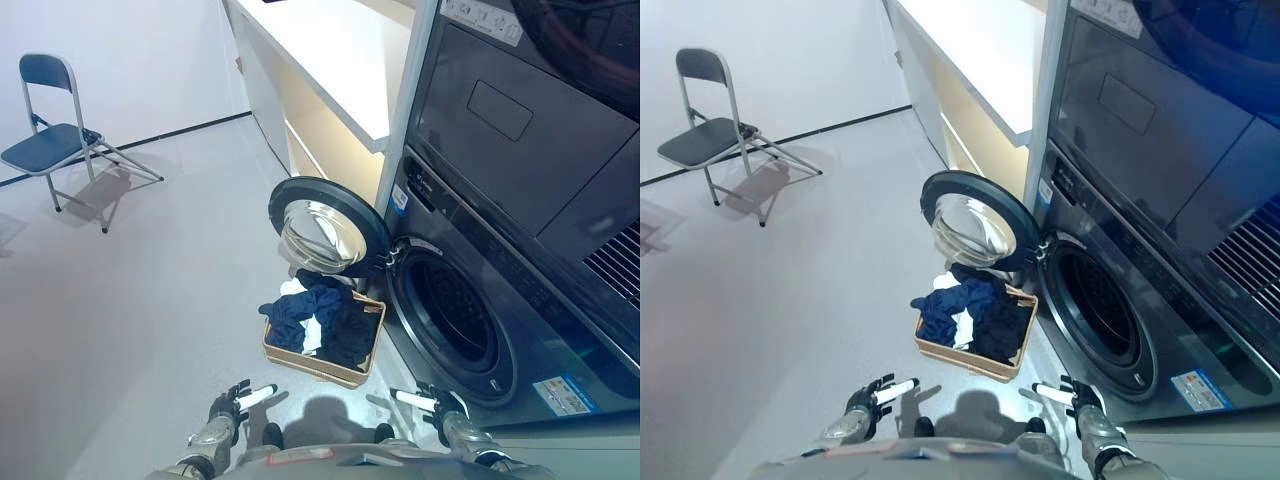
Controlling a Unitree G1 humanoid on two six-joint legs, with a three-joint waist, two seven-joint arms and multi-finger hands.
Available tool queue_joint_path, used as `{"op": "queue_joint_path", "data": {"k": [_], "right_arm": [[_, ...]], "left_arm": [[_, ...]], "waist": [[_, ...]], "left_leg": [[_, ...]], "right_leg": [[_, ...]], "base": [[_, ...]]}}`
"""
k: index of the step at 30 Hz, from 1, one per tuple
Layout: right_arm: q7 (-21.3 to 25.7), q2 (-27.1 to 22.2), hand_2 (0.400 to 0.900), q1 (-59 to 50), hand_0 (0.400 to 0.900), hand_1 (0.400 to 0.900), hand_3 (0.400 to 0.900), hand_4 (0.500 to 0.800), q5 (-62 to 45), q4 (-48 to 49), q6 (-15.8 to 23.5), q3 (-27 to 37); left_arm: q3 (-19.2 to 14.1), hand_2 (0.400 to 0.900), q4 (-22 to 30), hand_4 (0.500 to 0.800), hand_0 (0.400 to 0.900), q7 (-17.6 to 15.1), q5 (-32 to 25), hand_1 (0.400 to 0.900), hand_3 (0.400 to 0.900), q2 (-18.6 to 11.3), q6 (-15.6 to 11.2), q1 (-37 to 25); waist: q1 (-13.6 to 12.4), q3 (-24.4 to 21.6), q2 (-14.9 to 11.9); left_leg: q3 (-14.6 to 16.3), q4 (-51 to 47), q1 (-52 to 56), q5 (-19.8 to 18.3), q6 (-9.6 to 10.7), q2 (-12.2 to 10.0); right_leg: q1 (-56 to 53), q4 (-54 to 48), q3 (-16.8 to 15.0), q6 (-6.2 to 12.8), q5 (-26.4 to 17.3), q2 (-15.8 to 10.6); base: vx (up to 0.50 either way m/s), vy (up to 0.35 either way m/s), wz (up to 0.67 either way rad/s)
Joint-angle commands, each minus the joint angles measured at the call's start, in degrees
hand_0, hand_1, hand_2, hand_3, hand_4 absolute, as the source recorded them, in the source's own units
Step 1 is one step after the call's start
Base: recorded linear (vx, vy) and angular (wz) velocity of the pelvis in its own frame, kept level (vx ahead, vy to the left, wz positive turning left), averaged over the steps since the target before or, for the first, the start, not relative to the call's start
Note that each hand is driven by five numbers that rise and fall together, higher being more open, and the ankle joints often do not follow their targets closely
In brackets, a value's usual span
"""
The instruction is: Put the clothes in the basket into the washing machine.
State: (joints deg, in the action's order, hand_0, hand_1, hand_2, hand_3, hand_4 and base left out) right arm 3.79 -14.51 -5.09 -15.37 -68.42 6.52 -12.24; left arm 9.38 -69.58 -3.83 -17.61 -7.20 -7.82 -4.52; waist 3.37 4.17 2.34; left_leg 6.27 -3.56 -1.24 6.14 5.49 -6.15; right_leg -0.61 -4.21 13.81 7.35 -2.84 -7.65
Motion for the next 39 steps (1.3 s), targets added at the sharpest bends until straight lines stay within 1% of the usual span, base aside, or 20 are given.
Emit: {"op": "queue_joint_path", "data": {"k": [1,3,4,5,6,8,9,10,11,12,14,16,18,20,21,25,29,32,35,39], "right_arm": [[2.49,-1.37,0.9,-10.03,0.9,0.9,0.9,0.8,3.88,8.61,5.07,-3.33],[3.69,-4.19,0.9,-14.67,0.9,0.9,0.9,0.8,7.01,17.36,5.87,-7.39],[4.26,-4.89,0.9,-16.31,0.9,0.9,0.9,0.8,7.9,18.47,6.01,-8.22],[4.26,-4.87,0.9,-16.33,0.9,0.9,0.9,0.8,7.91,18.45,6.01,-8.22],[5.21,-6.67,0.9,-20.51,0.9,0.9,0.9,0.8,10.31,20.74,6.01,-10.1],[5.79,-7.04,0.9,-22.58,0.9,0.9,0.9,0.8,11.2,20.5,6.05,-11.02],[6.39,-8.04,0.9,-25.49,0.9,0.9,0.9,0.8,12.91,20.92,5.9,-12.24],[8.47,-9.77,0.9,-30.06,0.9,0.9,0.9,0.8,15.94,21.57,5.28,-13.6],[9.64,-10.59,0.9,-32.83,0.9,0.9,0.9,0.8,17.39,20.64,5.1,-13.98],[9.66,-10.56,0.9,-33.01,0.9,0.9,0.9,0.8,17.39,20.49,5.15,-14.03],[12.09,-13.6,0.9,-39.52,0.9,0.9,0.9,0.8,19.06,17.11,4.65,-14.05],[14.52,-15.35,0.9,-44.16,0.9,0.9,0.9,0.8,20.2,11.34,4.44,-14.14],[15.62,-18.45,0.9,-51.37,0.9,0.9,0.9,0.8,21.21,4.76,4.15,-15.98],[16.37,-19.23,0.9,-53.69,0.9,0.9,0.9,0.8,22.05,0.62,3.94,-16.93],[16.91,-20.27,0.9,-55.56,0.9,0.9,0.9,0.8,22.82,-1.01,3.47,-17.73],[18.79,-22.23,0.9,-59.11,0.9,0.9,0.9,0.8,25.32,-6.65,2.14,-19.1],[18.88,-22.78,0.9,-60.75,0.9,0.9,0.9,0.8,26.49,-8.34,1.12,-20.51],[17.84,-22.88,0.9,-61.32,0.9,0.9,0.9,0.8,27.66,-8.45,0.5,-21.81],[18.09,-22.35,0.9,-62.17,0.9,0.9,0.9,0.8,29.23,-8.95,-0.09,-22.78],[18.16,-22.37,0.9,-62.95,0.9,0.9,0.9,0.8,30.43,-9.5,-0.89,-23.05]], "left_arm": [[1.13,0.9,6.48,0.8,0.9,-2.43,-4.1,0.9,0.9,-1.76,-5.83,-7.38],[3.23,0.9,16.0,0.8,0.9,-3.83,-6.28,0.9,0.9,-3.67,-7.84,-8.47],[3.92,0.9,19.59,0.8,0.9,-4.41,-6.63,0.9,0.9,-4.34,-8.43,-8.6],[3.92,0.9,19.7,0.8,0.9,-4.45,-6.62,0.9,0.9,-4.36,-8.37,-8.56],[4.98,0.9,24.9,0.8,0.9,-5.0,-7.71,0.9,0.9,-5.01,-9.14,-9.0],[4.93,0.9,26.64,0.8,0.9,-5.72,-7.89,0.9,0.9,-5.37,-9.63,-9.48],[4.91,0.9,30.02,0.8,0.9,-6.6,-8.33,0.9,0.9,-5.91,-10.45,-10.1],[5.15,0.9,35.75,0.8,0.9,-8.23,-8.23,0.9,0.9,-6.93,-11.2,-11.76],[5.11,0.9,38.63,0.8,0.9,-9.36,-7.75,0.9,0.9,-7.37,-11.68,-12.76],[5.04,0.9,38.74,0.8,0.9,-9.43,-7.69,0.9,0.9,-7.35,-11.59,-12.79],[5.0,0.9,46.15,0.8,0.9,-11.47,-6.41,0.9,0.9,-8.96,-12.68,-15.06],[6.09,0.9,50.67,0.8,0.9,-13.57,-2.8,0.9,0.9,-10.95,-13.36,-17.32],[7.43,0.9,53.95,0.8,0.9,-15.42,-1.45,0.9,0.9,-12.28,-14.43,-21.41],[7.84,0.9,56.85,0.8,0.9,-16.59,-1.8,0.9,0.9,-12.47,-14.79,-22.74],[7.89,0.9,58.51,0.8,0.9,-17.23,-2.53,0.9,0.9,-12.7,-15.27,-23.31],[7.66,0.9,65.19,0.8,0.9,-19.79,-3.72,0.9,0.9,-13.35,-16.75,-24.83],[7.58,0.9,68.91,0.8,0.9,-21.34,-5.51,0.9,0.9,-13.22,-17.09,-25.53],[7.69,0.9,71.86,0.8,0.9,-21.18,-6.15,0.9,0.9,-13.27,-17.1,-25.04],[7.55,0.9,72.93,0.8,0.9,-21.74,-6.92,0.9,0.9,-13.74,-17.07,-24.58],[7.67,0.9,74.75,0.8,0.9,-21.93,-7.2,0.9,0.9,-14.7,-17.13,-23.34]], "waist": [[-0.39,8.47,-3.59],[-1.48,12.88,-4.24],[-1.87,13.29,-4.36],[-1.8,13.04,-4.35],[-2.83,14.63,-4.62],[-3.29,15.0,-4.77],[-3.9,16.28,-4.86],[-4.95,18.67,-5.03],[-5.46,19.63,-4.98],[-5.4,19.39,-4.96],[-6.89,21.52,-4.36],[-8.13,21.92,-3.6],[-9.3,21.98,-2.75],[-10.0,21.48,-2.07],[-10.55,21.01,-1.58],[-12.34,20.49,0.04],[-13.36,20.62,0.97],[-13.55,20.87,1.36],[-13.65,21.19,1.83],[-14.21,22.87,3.88]], "left_leg": [[-0.32,5.65,-1.81,-6.33,-1.24,2.4],[-1.86,10.46,-9.47,-6.24,-1.09,1.76],[-2.25,11.6,-11.94,-6.09,-0.95,1.7],[-2.32,11.82,-12.36,-6.15,-0.95,1.71],[-3.12,12.67,-16.27,-5.41,-0.93,1.53],[-3.56,13.13,-18.54,-5.19,-0.91,1.47],[-3.96,14.51,-21.4,-5.07,-0.87,1.45],[-4.75,17.47,-26.76,-4.99,-0.81,1.36],[-5.34,19.61,-30.18,-5.25,-0.83,1.6],[-5.39,20.49,-30.93,-5.84,-0.81,1.57],[-6.62,25.62,-38.83,-6.95,-1.12,2.35],[-7.9,29.99,-45.58,-7.87,-1.26,2.74],[-8.66,35.61,-52.54,-9.76,-1.76,3.27],[-9.21,40.76,-58.53,-11.29,-2.28,3.81],[-9.74,43.77,-60.44,-14.21,-2.21,4.04],[-9.84,52.81,-70.37,-17.04,-2.9,5.46],[-10.02,59.14,-76.86,-18.89,-3.7,6.36],[-10.6,62.71,-80.59,-19.9,-4.03,6.86],[-10.75,66.02,-84.11,-20.61,-4.33,7.42],[-11.52,68.9,-85.73,-20.93,-4.42,8.11]], "right_leg": [[5.47,6.78,0.35,1.6,-0.14,-1.7],[13.66,13.09,0.66,1.33,0.64,-2.85],[15.58,13.96,1.05,1.32,0.61,-3.17],[15.93,14.1,1.09,1.32,0.66,-3.21],[19.89,15.17,1.66,1.33,0.32,-3.57],[22.26,15.95,1.89,1.32,0.26,-3.66],[25.15,17.56,1.99,1.35,0.29,-4.04],[30.16,20.87,2.3,1.3,0.68,-4.95],[33.07,22.98,2.37,1.15,1.21,-5.4],[33.77,23.79,2.3,1.16,1.74,-5.5],[40.7,29.14,2.6,0.88,2.86,-6.92],[47.38,34.07,1.78,0.52,4.26,-7.45],[54.26,40.47,1.44,0.14,6.48,-8.88],[60.26,45.92,1.05,-0.45,8.09,-9.53],[62.45,49.36,0.6,0.21,10.78,-9.91],[73.37,58.8,-2.16,-1.02,14.44,-12.36],[81.02,65.7,-4.13,-1.64,16.67,-13.38],[85.47,70.22,-5.8,-1.89,18.26,-13.7],[89.46,74.35,-6.9,-2.31,19.26,-14.31],[90.56,77.36,-7.39,-2.35,20.33,-14.64]], "base": [[-0.27,0.0,0.09],[-0.3,-0.043,0.22],[-0.22,-0.043,0.23],[-0.15,-0.035,0.26],[-0.12,-0.029,0.18],[-0.14,-0.024,0.2],[-0.28,-0.059,0.37],[-0.34,-0.079,0.45],[-0.25,-0.071,0.36],[-0.17,-0.044,0.32],[-0.22,-0.06,0.41],[-0.21,-0.018,0.29],[-0.15,-0.01,0.24],[-0.05,-0.001,0.13],[0.02,-0.008,0.14],[-0.01,-0.009,0.08],[0.0,-0.004,0.01],[0.0,-0.004,0.05],[0.0,-0.007,0.07],[-0.01,0.005,0.08]]}}
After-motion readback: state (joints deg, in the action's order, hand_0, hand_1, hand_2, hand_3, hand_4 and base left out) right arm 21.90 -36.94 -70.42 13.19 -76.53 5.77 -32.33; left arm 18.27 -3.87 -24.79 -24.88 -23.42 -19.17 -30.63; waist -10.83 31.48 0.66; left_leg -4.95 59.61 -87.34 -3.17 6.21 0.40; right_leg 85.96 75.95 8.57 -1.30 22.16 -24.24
